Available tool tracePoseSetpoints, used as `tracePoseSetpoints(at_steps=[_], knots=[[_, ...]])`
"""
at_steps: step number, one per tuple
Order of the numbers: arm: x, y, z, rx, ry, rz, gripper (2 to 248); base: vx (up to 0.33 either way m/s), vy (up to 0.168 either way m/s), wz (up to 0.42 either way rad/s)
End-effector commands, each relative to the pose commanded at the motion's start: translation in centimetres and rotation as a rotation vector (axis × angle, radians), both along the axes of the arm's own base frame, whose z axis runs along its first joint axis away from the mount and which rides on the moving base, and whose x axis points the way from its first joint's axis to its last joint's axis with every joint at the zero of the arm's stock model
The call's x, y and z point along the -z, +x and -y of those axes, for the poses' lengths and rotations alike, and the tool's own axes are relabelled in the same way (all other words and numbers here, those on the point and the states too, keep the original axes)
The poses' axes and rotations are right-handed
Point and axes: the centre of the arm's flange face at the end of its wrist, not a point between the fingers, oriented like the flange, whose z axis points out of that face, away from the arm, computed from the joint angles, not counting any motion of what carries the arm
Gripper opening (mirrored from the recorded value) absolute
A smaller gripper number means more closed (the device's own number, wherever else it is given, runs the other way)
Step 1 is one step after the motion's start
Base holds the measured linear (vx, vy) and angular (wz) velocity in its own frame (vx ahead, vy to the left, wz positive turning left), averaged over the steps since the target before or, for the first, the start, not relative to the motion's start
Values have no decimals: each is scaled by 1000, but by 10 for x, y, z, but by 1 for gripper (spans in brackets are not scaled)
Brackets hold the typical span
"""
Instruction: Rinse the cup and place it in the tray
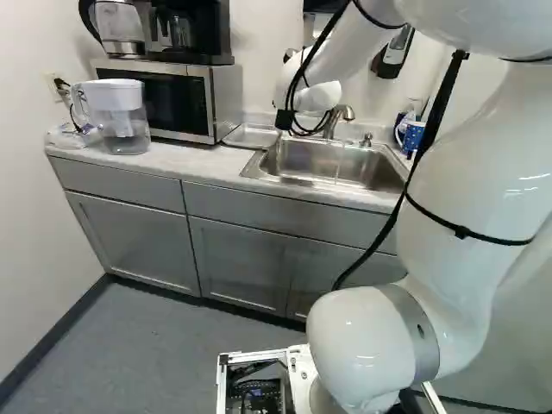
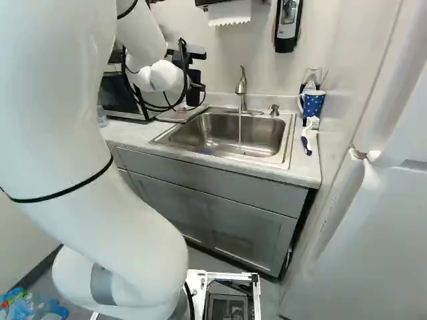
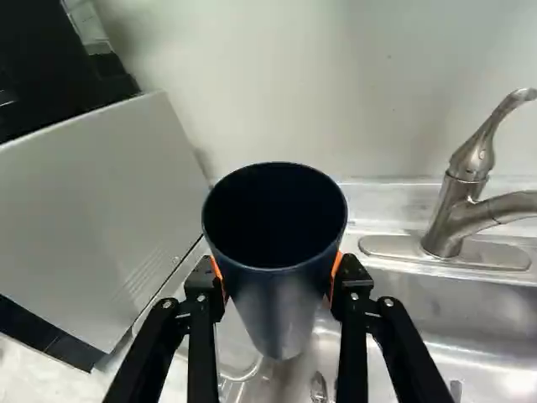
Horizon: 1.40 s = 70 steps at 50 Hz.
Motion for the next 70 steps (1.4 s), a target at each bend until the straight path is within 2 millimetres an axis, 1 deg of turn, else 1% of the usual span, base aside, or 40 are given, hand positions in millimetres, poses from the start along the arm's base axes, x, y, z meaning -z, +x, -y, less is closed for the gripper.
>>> tracePoseSetpoints(at_steps=[15,26,35,46,53,61,70], knots=[[0,7,-23,-42,0,1,126,0,0,0],[0,16,-40,-72,-1,2,126,0,0,0],[1,27,-54,-99,-10,6,126,0,0,0],[2,46,-68,-129,-26,12,126,0,0,0],[3,59,-73,-143,-38,17,126,0,0,0],[4,75,-75,-153,-53,24,126,0,0,0],[6,80,-75,-164,-71,24,126,0,0,0]])
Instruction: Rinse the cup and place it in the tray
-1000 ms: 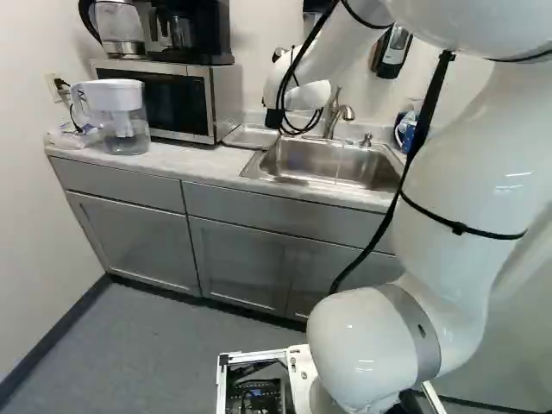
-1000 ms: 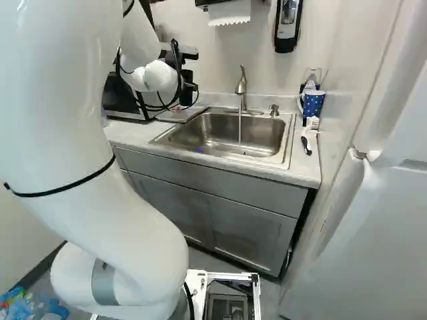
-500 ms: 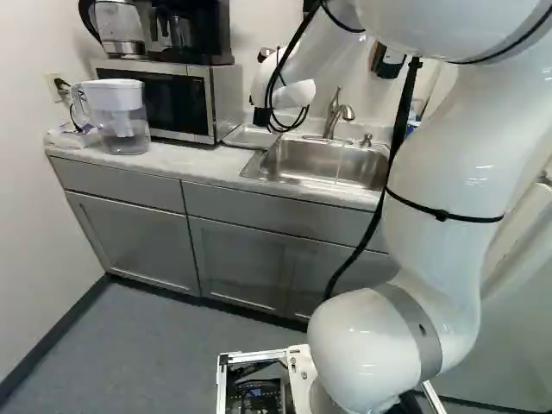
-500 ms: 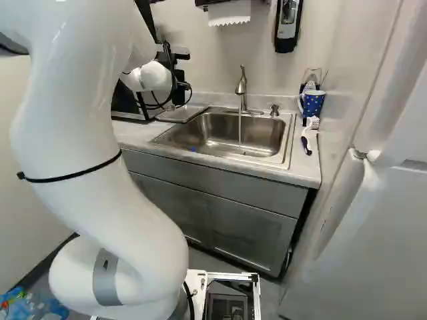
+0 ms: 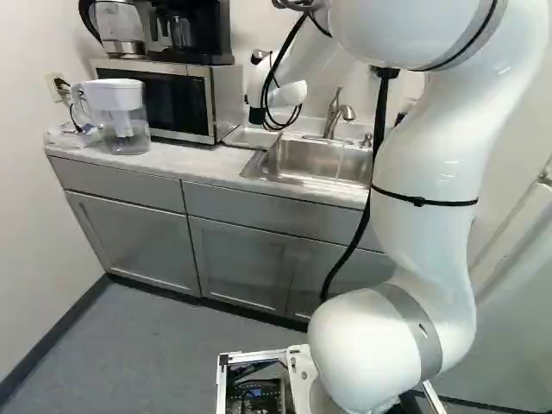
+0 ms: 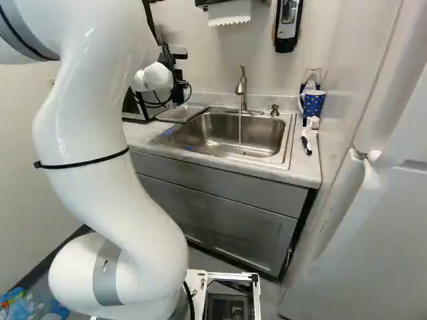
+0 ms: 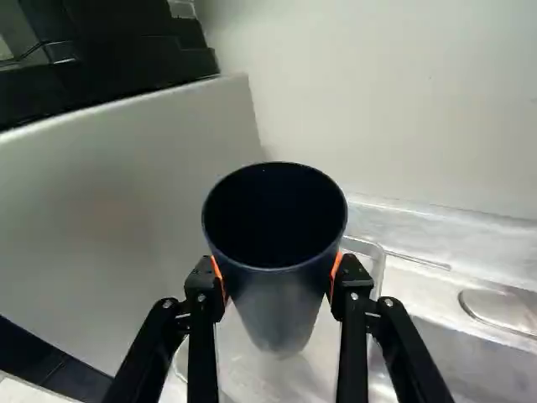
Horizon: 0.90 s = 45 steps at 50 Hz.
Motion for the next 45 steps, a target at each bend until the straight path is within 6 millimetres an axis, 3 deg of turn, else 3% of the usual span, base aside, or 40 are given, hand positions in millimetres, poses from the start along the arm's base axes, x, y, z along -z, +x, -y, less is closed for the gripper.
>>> tracePoseSetpoints(at_steps=[32,45], knots=[[35,5,-1,-4,-15,-57,126,0,0,0],[51,15,2,2,-18,-78,126,0,0,0]])
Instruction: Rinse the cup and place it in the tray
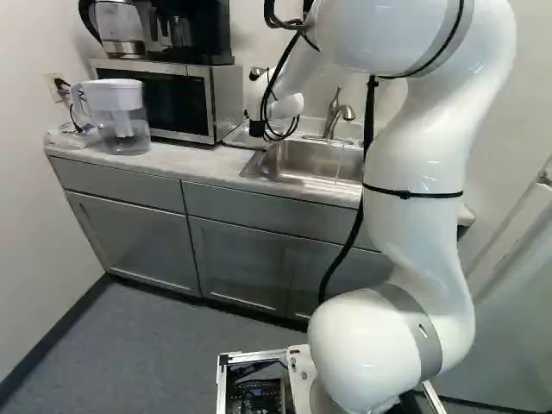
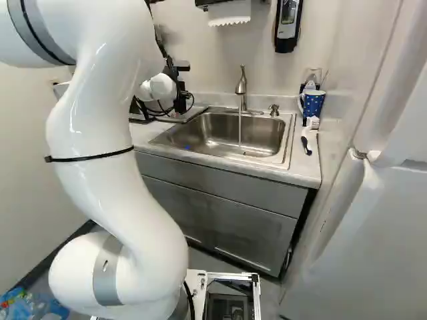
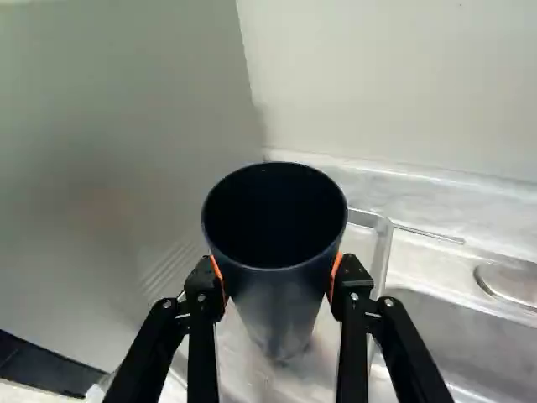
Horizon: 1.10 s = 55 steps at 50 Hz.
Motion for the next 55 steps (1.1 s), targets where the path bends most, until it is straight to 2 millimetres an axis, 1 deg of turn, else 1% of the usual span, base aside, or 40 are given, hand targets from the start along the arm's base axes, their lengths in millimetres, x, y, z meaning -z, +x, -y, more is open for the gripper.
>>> tracePoseSetpoints(at_steps=[6,13,18,19,23,24,28,29,34,35,43,55], knots=[[7,6,3,5,-1,-9,126,0,0,0],[16,7,3,6,-3,-22,126,0,0,0],[16,7,3,6,-3,-22,126,0,0,0],[16,7,3,6,-3,-22,140,0,0,0],[16,7,3,6,-3,-22,140,0,0,0],[16,7,3,6,-3,-22,173,0,0,0],[16,7,3,6,-3,-22,173,0,0,0],[16,7,3,6,-3,-22,207,0,0,0],[16,7,3,6,-3,-22,207,0,0,0],[16,7,3,6,-3,-22,243,0,0,0],[14,7,3,6,-3,-19,247,0,0,0],[2,5,3,6,0,1,247,0,0,0]])
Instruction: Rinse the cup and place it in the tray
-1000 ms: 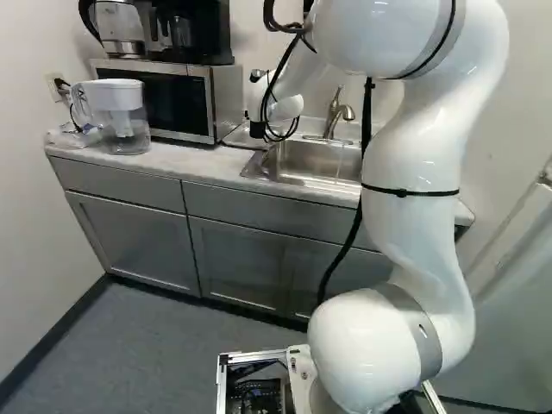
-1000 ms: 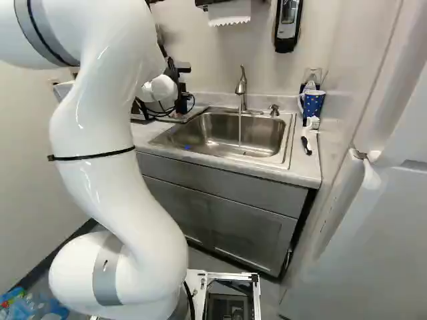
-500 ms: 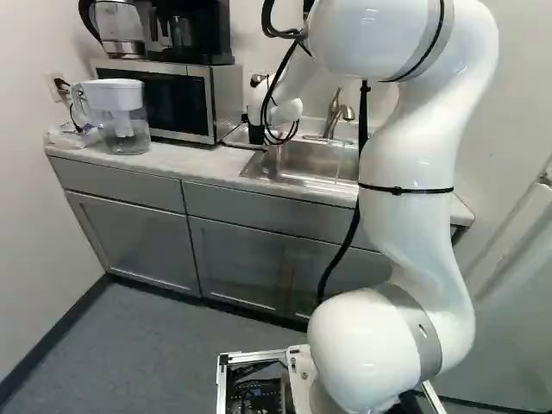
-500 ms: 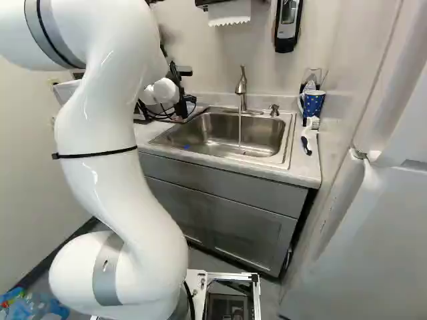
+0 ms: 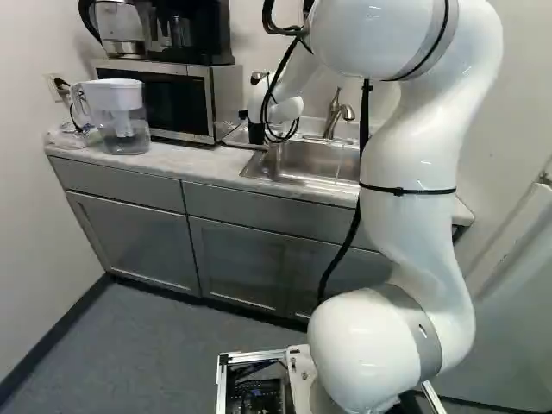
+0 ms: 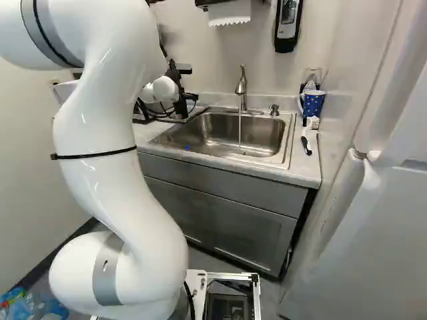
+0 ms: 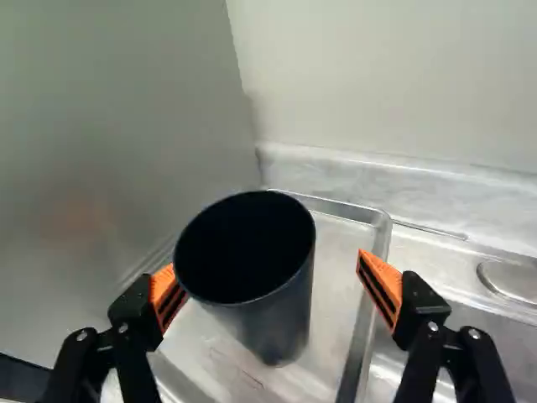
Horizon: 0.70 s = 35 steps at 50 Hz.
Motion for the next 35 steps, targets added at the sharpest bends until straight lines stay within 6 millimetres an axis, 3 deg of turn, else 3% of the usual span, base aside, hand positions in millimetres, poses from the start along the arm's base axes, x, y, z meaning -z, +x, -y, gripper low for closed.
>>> tracePoseSetpoints(at_steps=[35], knots=[[-40,-4,1,0,10,66,247,0,0,0]])
